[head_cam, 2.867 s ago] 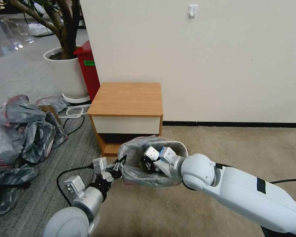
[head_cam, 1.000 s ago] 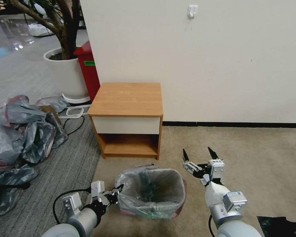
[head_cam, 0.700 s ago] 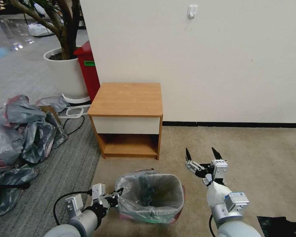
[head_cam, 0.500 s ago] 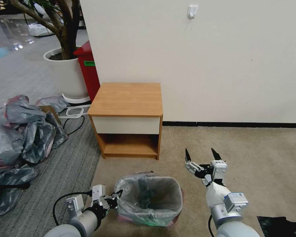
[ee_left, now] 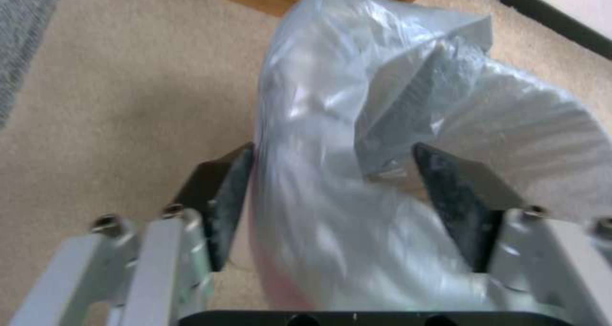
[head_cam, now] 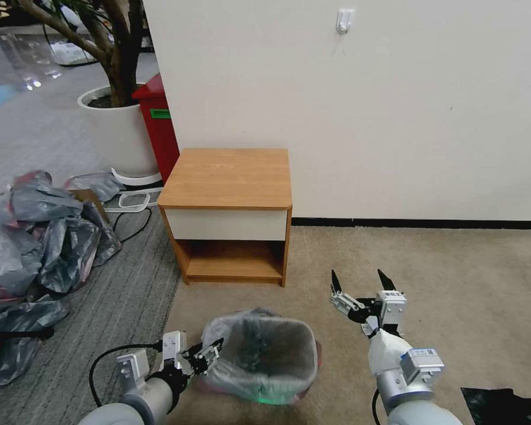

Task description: Pick up the garbage bag from the table and place it over the trash can.

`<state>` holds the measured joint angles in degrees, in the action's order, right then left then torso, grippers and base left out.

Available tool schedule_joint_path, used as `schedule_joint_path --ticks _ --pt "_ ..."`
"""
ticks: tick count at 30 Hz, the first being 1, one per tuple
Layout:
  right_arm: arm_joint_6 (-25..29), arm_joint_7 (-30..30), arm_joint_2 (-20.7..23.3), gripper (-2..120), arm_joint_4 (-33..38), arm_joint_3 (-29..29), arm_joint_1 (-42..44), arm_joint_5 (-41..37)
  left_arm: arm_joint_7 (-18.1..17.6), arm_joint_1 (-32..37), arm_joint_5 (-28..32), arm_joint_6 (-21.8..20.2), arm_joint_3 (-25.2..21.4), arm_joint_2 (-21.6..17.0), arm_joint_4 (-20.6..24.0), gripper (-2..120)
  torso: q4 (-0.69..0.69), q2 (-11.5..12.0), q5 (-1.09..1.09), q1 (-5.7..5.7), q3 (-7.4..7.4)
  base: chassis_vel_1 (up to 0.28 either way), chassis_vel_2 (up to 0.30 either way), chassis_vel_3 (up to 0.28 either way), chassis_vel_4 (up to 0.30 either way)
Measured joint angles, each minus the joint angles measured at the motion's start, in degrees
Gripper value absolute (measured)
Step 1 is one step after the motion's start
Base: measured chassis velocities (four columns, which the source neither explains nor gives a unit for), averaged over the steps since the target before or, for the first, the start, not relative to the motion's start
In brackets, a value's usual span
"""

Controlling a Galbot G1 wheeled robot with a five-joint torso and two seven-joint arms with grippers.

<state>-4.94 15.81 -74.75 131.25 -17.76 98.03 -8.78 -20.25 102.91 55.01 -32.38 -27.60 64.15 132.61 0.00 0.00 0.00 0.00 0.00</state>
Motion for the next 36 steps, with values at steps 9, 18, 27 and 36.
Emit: schedule_joint_path --ticks 9,18,27,36 --pt "-0.1 0.3 0.1 100 0.7 -0.1 0.5 -2.9 0.5 1.2 -7.0 4.5 -0.6 -0.3 2.9 99 0.00 0.0 0.00 0.00 -0.01 0.000 0.000 0.000 0.000" --pt "5.3 -1.3 -1.6 100 -0.6 -1.5 4.1 -5.1 5.5 4.0 -30.5 23.9 -4.5 0.8 3.1 100 0.00 0.0 0.00 0.00 0.00 0.000 0.000 0.000 0.000" --pt "8.3 -1.8 -3.8 100 -1.2 -3.5 8.3 -0.9 17.5 9.8 -33.8 31.4 -20.0 4.0 2.0 100 -0.01 0.0 0.00 0.00 0.00 0.000 0.000 0.000 0.000" --pt "17.3 -2.9 -5.6 100 1.9 -4.9 18.0 4.7 21.3 20.0 -30.3 34.1 -24.8 7.8 6.7 100 0.00 0.0 0.01 0.00 0.00 0.000 0.000 0.000 0.000"
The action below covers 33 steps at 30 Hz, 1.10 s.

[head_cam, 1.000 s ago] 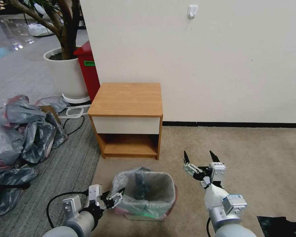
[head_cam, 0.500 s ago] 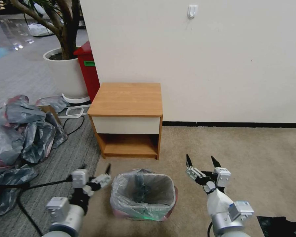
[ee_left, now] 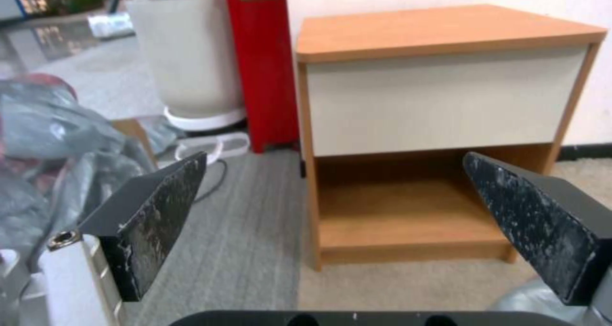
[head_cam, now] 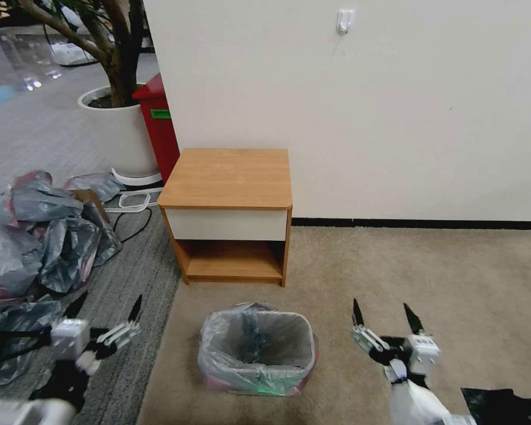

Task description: Pick up the garbage bag from the table and place it over the trash can.

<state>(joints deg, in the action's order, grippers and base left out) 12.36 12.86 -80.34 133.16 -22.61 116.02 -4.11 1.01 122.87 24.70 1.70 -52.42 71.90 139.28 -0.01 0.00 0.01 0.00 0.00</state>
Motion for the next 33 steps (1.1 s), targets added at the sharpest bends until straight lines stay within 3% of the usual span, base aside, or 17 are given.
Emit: schedule_joint_path --ticks 33 --pt "-0.5 0.0 0.0 100 0.0 0.1 -0.2 -0.1 -0.4 -0.3 0.5 -1.1 0.6 -0.3 0.1 100 0.01 0.0 -0.01 0.00 0.00 0.000 0.000 0.000 0.000"
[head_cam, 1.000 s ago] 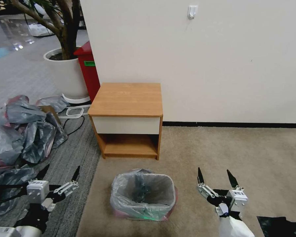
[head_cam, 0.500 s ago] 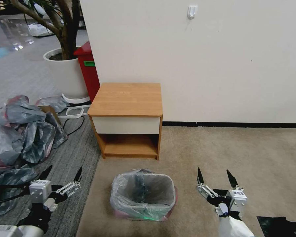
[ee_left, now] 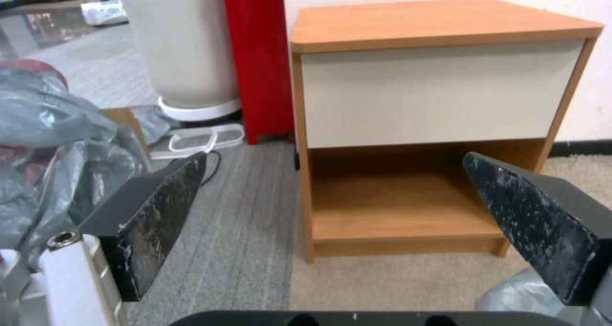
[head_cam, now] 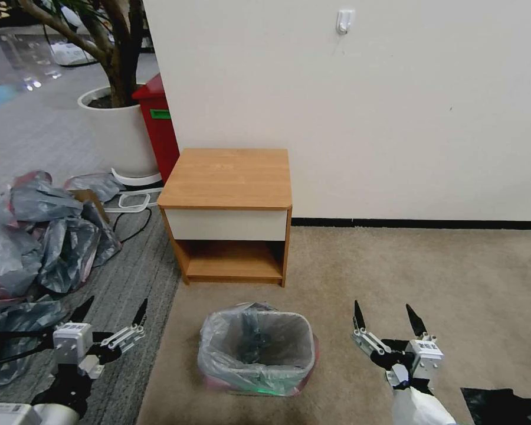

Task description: Pick up the garbage bag from the table and place it over the trash can.

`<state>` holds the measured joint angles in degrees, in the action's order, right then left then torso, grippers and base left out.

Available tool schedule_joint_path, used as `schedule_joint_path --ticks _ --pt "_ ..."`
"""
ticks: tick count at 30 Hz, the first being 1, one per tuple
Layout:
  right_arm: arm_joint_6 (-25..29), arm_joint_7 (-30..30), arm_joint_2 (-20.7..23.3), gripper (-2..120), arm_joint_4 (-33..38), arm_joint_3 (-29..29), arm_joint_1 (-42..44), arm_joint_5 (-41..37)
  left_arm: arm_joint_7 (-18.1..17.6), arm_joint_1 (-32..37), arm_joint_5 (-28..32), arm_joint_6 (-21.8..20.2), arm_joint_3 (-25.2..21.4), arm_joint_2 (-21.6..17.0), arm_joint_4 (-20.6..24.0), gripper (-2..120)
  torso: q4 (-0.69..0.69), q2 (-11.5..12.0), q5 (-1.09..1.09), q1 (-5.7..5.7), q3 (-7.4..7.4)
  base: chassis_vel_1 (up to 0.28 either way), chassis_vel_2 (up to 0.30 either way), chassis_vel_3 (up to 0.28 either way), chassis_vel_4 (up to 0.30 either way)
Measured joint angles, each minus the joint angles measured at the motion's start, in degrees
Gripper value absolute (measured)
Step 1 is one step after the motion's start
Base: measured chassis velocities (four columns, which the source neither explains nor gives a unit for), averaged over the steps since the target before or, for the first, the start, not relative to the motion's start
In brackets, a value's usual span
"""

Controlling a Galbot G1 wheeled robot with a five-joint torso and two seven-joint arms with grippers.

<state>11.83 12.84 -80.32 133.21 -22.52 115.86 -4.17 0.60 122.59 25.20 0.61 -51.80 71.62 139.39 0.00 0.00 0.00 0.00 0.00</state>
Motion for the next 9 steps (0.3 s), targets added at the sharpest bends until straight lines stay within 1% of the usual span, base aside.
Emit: schedule_joint_path --ticks 9 --pt "0.0 0.0 0.0 100 0.0 0.0 0.0 0.0 0.0 0.0 0.0 0.0 0.0 0.0 0.0 100 0.00 0.0 0.00 0.00 0.00 0.000 0.000 0.000 0.000"
